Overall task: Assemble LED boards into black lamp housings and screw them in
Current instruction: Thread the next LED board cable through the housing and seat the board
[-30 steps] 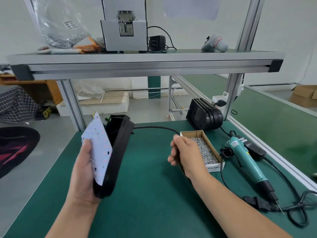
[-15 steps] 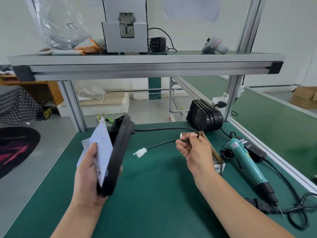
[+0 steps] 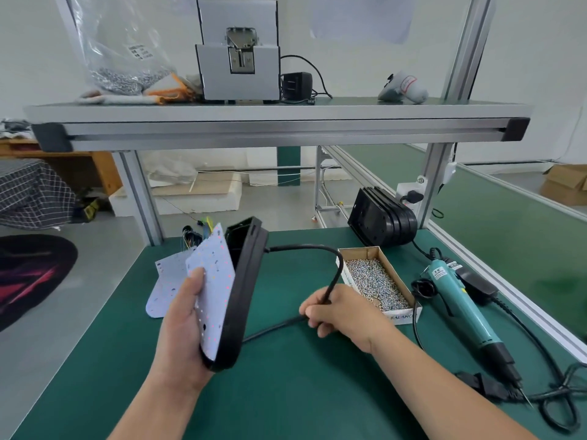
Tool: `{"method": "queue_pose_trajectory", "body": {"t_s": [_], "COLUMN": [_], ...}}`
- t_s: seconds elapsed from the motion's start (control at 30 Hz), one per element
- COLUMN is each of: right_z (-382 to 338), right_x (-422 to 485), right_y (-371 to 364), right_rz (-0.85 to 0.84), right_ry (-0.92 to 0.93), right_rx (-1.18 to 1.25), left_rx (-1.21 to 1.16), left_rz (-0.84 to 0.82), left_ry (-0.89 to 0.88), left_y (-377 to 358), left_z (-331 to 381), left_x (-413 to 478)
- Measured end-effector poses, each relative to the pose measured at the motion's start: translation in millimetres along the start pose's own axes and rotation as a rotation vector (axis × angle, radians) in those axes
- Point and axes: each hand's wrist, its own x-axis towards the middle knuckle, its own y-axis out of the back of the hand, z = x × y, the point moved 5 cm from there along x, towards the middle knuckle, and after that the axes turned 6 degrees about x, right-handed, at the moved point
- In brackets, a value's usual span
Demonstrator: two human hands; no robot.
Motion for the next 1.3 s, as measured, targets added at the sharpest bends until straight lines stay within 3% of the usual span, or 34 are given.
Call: {"method": "queue_pose_trajectory", "body": {"t_s": [0.1,0.23,0.37,0.47,0.57,0.63,0.77,0.93,1.13,1.3], "right_z": [-0.5,-14.6,-37.4,-48.8,-41.0,-32.4,-34.3,-30.4,-38.7,-22.7], "right_x": [-1.0,-7.0,-21.3,-29.0,-30.1,-26.4,-16.5,-17.0,-25.5,-13.1], "right_y": [4.3,16.5,33.0,23.4,8.5,1.1,-2.2,-0.4,3.8,16.2], "right_rz": [0.048,0.233,0.398,0.256,0.171,0.15,0.209,0.14,0.095,0.047], "right_ry": [0.018,0.142,0.4,0.571,0.539,0.498,0.465,0.394,0.398,0.228], "right_rx": [-0.062,0.247,-0.15,-0.531,-0.915,-1.011,-0.926,-0.87,-0.485,-0.614], "left_rx": [0.091,0.222,0.275,0.29,0.296,0.301,0.242,0.281,0.388,0.371], "left_rz": [0.016,-0.002,-0.057,-0.102,-0.135,-0.137,-0.124,-0.155,-0.157,-0.106], "left_ry": [0.0,-0.085,-0.083,-0.069,-0.039,-0.026,-0.018,-0.017,0.011,0.063], "left_y": [-4.8,-10.0,-16.0,-20.0,-23.3,-22.5,-22.5,-27.7,-32.6,-30.6], "left_z": [-4.1,-7.5,-13.6,-18.9,-24.8,-27.4,-26.8,-27.7,-34.0,-37.5], "left_x": [-2.2,-4.4,-7.6,-10.1,-13.2,-13.6,-14.7,-16.6,-20.8,-22.2]}}
